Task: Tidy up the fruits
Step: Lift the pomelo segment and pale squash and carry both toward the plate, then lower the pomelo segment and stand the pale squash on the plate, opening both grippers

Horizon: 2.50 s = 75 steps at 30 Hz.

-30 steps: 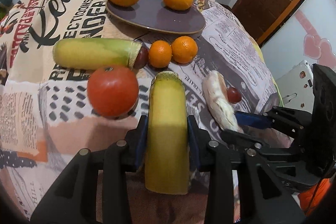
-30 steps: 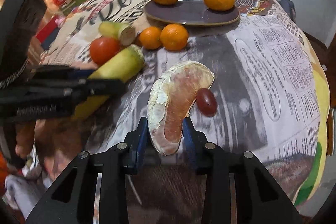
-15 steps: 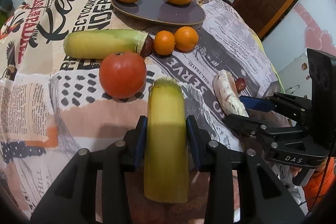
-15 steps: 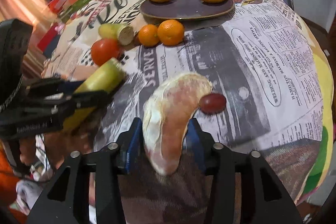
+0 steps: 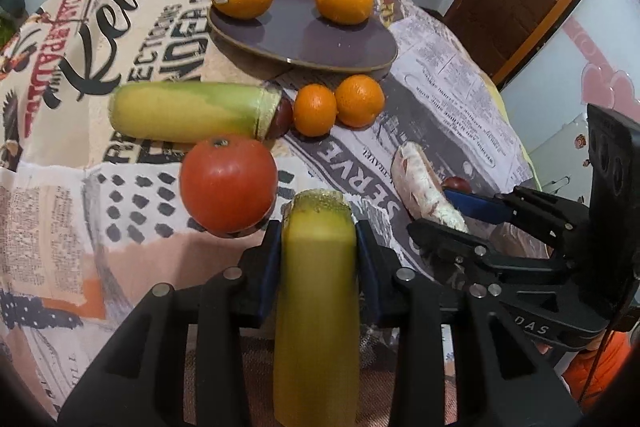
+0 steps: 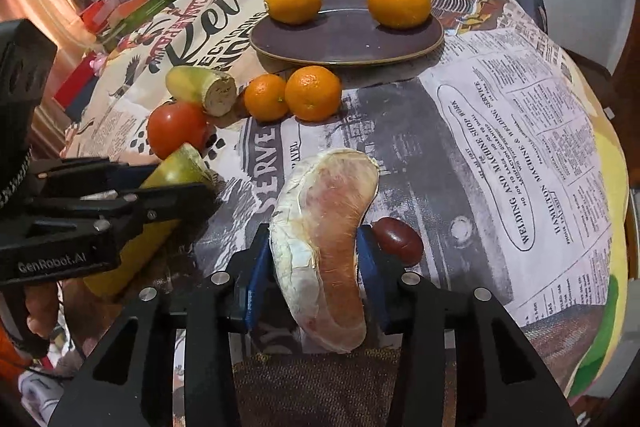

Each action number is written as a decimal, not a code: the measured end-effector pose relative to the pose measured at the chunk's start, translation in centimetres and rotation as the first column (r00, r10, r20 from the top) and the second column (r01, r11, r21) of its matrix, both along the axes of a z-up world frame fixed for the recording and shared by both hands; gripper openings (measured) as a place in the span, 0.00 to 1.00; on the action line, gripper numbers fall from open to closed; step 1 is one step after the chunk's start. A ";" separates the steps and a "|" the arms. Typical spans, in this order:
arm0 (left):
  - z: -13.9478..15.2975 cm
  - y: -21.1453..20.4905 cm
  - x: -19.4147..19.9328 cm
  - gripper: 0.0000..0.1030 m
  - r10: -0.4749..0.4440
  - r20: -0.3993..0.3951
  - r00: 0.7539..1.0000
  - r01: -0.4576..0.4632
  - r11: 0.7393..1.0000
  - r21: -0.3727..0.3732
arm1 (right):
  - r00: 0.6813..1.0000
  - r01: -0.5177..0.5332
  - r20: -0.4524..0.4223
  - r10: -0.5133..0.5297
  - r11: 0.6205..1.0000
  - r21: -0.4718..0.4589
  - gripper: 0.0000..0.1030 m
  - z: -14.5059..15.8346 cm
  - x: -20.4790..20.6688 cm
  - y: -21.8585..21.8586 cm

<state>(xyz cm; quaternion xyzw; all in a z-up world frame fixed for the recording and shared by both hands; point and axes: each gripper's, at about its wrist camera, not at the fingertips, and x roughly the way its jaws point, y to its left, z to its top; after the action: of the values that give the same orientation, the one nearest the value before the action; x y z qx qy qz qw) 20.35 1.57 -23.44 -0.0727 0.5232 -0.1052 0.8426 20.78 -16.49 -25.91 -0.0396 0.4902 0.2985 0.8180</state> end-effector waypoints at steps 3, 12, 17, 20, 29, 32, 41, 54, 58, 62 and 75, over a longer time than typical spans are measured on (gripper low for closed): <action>1.5 0.4 -0.7 0.35 0.004 0.038 0.999 -0.004 1.000 -0.007 | 1.000 0.002 0.019 -0.003 1.000 0.017 0.37 0.8 -0.3 -0.1; 7.0 1.2 -2.5 0.34 0.025 0.167 0.986 -0.020 0.999 -0.028 | 0.987 0.022 0.159 -0.031 0.998 0.053 0.37 5.4 -1.2 -0.5; 8.9 1.0 -2.5 0.33 0.030 0.215 0.976 -0.025 0.999 -0.025 | 0.973 0.033 0.224 -0.046 0.997 0.065 0.37 7.4 -1.3 -0.7; 9.8 1.1 -2.1 0.33 0.039 0.238 0.971 -0.032 0.999 -0.030 | 0.967 0.038 0.248 -0.054 0.997 0.065 0.37 8.0 -1.0 -0.7; 11.8 1.4 -0.7 0.33 0.044 0.285 0.957 -0.035 0.999 -0.038 | 0.953 0.058 0.291 -0.080 0.995 0.083 0.37 9.2 0.6 -0.9; 12.2 1.5 0.1 0.33 0.049 0.297 0.954 -0.040 0.998 -0.038 | 0.950 0.064 0.299 -0.089 0.994 0.093 0.37 9.6 1.4 -1.0; 12.4 1.9 3.0 0.33 0.051 0.308 0.950 -0.043 0.999 -0.032 | 0.937 0.071 0.334 -0.104 0.991 0.109 0.37 10.4 3.8 -0.7; 10.4 1.8 8.2 0.33 0.030 0.273 0.961 -0.029 1.000 -0.010 | 0.931 0.071 0.353 -0.097 0.994 0.085 0.37 9.4 8.3 0.6; 9.4 1.7 9.8 0.33 0.020 0.251 0.968 -0.018 1.000 -0.011 | 0.934 0.066 0.346 -0.086 0.995 0.071 0.37 8.6 9.5 1.1; 8.5 1.5 11.2 0.33 0.014 0.244 0.970 -0.013 1.000 -0.005 | 0.940 0.064 0.331 -0.082 0.996 0.063 0.37 7.7 10.4 1.2; 6.3 1.5 16.2 0.33 0.040 0.205 0.978 -0.041 0.999 0.001 | 0.941 0.040 0.334 -0.053 0.998 0.045 0.30 6.5 12.5 1.5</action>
<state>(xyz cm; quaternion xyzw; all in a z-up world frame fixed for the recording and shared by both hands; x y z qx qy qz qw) 36.50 3.04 -17.15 -0.0698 0.4324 -0.0934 0.8941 33.26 -14.99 -19.40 -0.0626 0.3392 0.2771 0.8968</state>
